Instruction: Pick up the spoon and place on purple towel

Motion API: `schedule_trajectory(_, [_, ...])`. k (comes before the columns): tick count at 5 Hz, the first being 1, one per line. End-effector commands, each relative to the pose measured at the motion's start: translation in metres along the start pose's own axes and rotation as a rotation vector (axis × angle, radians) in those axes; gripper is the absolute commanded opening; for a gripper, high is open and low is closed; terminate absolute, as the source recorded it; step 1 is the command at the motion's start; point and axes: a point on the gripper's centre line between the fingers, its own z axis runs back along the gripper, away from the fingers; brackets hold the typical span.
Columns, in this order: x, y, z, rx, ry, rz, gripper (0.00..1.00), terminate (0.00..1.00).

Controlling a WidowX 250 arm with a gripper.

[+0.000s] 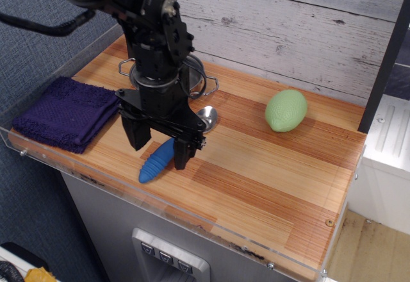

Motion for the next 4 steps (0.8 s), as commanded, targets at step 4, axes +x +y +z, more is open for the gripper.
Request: schedule_trajectory(4, [-0.002,0.014,-0.027,0.009,0.002,-0.013,1.0,0.0])
